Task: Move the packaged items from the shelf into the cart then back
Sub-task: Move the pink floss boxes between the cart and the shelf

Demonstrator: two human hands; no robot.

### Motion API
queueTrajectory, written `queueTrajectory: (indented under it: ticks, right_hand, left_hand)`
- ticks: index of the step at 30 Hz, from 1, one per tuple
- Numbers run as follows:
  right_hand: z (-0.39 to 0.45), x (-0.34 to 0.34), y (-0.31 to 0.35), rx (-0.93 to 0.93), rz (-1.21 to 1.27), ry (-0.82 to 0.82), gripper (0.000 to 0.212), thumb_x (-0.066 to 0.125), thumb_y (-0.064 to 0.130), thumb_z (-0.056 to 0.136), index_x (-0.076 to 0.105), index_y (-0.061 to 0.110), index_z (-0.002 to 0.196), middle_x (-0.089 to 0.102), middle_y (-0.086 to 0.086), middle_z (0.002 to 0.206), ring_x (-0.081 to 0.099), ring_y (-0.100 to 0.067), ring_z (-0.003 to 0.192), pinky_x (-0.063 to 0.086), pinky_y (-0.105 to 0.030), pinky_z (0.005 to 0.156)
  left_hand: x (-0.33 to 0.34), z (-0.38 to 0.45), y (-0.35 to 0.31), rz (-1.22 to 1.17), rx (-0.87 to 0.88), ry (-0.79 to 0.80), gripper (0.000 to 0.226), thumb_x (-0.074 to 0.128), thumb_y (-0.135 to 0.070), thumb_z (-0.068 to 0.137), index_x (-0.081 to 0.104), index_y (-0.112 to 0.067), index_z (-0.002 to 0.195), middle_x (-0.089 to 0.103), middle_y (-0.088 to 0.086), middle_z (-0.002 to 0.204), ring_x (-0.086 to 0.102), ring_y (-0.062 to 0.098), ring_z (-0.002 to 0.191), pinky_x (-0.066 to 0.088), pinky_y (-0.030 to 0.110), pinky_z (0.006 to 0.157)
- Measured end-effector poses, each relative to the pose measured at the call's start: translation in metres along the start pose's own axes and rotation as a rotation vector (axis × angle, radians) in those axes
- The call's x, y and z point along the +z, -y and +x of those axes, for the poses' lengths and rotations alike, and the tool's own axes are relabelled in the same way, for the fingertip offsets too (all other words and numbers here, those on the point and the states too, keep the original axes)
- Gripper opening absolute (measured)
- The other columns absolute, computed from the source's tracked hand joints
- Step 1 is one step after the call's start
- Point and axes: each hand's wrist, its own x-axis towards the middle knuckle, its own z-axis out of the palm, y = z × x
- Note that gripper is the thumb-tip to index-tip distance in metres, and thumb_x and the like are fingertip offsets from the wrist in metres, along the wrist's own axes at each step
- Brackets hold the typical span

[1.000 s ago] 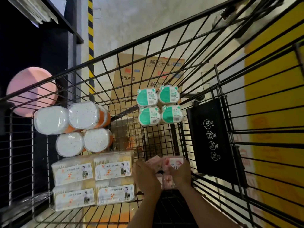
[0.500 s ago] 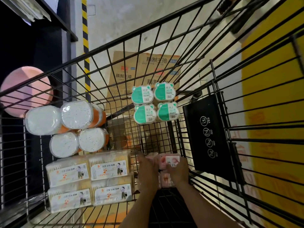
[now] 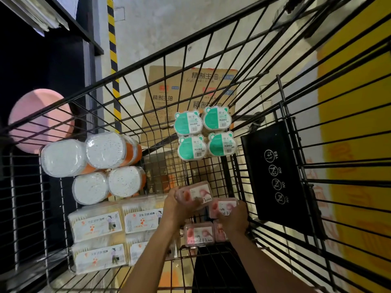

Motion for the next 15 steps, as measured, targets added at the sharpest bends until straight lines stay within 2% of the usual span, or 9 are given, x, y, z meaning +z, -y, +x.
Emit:
queueTrajectory:
  ticks: [3,5,8,10,12,15]
  right_hand:
    - [-0.002,-0.001,0.005,-0.005,-0.073,-0.002,0.078,0.090,0.036,0.055,0.050,0.006,0.115,0.054,-0.013,0.117,0.053,-0.032,0.109,0.049,-0.047,0.087]
    - [-0.004,-0.004,0.009,-0.031,-0.104,0.026,0.070,0.088,0.031,0.060,0.052,0.008,0.116,0.048,-0.011,0.119,0.047,-0.029,0.113,0.046,-0.036,0.083]
    - [-0.003,-0.004,0.014,-0.051,-0.084,0.085,0.056,0.086,0.029,0.062,0.057,0.010,0.105,0.053,-0.004,0.111,0.050,-0.019,0.104,0.037,-0.018,0.065]
    - [-0.002,-0.004,0.019,-0.032,0.015,0.119,0.045,0.086,0.023,0.063,0.062,0.012,0.099,0.063,-0.003,0.098,0.060,-0.012,0.082,0.035,-0.005,0.045]
    - [-0.001,-0.007,0.024,0.006,0.120,0.168,0.043,0.086,0.020,0.065,0.062,0.013,0.101,0.066,-0.002,0.091,0.062,-0.010,0.072,0.037,-0.006,0.037]
    - [-0.002,-0.016,0.029,-0.005,0.200,0.238,0.063,0.087,0.037,0.058,0.063,0.017,0.113,0.070,-0.001,0.095,0.068,-0.015,0.080,0.047,-0.016,0.043]
  left_hand:
    - [-0.011,-0.006,-0.003,-0.104,-0.009,0.008,0.052,0.079,-0.003,0.069,0.051,-0.015,0.111,0.064,0.009,0.107,0.065,0.025,0.098,0.058,0.044,0.079]
    - [-0.017,-0.010,-0.002,-0.189,-0.040,0.013,0.060,0.081,0.000,0.065,0.051,-0.014,0.115,0.065,0.011,0.109,0.065,0.028,0.100,0.058,0.043,0.077]
    - [-0.025,-0.012,0.001,-0.247,-0.044,0.044,0.065,0.081,0.004,0.063,0.052,-0.010,0.119,0.066,0.015,0.113,0.066,0.030,0.102,0.057,0.038,0.074]
    - [-0.027,-0.017,-0.002,-0.272,-0.052,0.041,0.063,0.078,0.008,0.064,0.053,-0.010,0.119,0.066,0.014,0.113,0.065,0.030,0.102,0.057,0.040,0.076]
    - [-0.028,-0.025,-0.009,-0.261,-0.031,0.027,0.056,0.076,0.010,0.066,0.055,-0.011,0.114,0.066,0.013,0.111,0.065,0.029,0.101,0.057,0.042,0.077]
    - [-0.031,-0.040,-0.020,-0.320,-0.010,0.013,0.048,0.071,0.014,0.068,0.058,-0.013,0.105,0.067,0.011,0.104,0.066,0.025,0.094,0.057,0.033,0.067]
